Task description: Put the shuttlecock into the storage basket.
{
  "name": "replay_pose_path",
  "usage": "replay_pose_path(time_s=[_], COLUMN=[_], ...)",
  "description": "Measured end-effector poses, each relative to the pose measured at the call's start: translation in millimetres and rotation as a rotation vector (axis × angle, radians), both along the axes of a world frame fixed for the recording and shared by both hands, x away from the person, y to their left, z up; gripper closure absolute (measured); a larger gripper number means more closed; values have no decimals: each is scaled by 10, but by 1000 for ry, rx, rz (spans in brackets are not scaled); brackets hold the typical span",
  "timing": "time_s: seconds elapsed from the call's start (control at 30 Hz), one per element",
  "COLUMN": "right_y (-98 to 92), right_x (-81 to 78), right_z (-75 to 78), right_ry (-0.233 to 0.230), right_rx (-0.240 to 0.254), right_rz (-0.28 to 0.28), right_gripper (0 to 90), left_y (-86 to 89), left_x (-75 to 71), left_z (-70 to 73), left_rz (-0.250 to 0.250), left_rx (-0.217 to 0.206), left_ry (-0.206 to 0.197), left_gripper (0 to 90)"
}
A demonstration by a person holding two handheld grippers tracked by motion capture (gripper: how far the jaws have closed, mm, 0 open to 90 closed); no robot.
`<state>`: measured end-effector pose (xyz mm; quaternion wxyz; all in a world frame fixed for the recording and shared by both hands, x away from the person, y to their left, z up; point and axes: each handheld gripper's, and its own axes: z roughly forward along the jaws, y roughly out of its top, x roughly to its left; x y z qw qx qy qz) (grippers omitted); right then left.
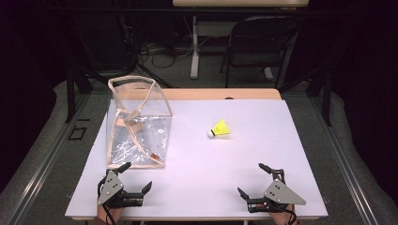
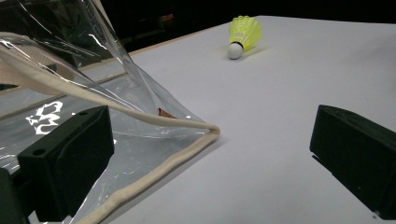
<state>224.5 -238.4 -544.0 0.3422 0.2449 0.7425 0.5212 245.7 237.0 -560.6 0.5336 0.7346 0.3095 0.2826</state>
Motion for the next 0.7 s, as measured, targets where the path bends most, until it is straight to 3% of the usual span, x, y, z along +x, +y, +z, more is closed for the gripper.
replay_pose_path(time_s=[0.7], right_y=[-11], right_x=[41], right_z=[-33], right_ry=[27], right_rx=[-4], right_rz=[9], right_gripper=[0], left_y=[-124], left_x=[75], left_z=[9], left_rz=[-33], left_rx=[23], left_ry=[12], left_gripper=[1])
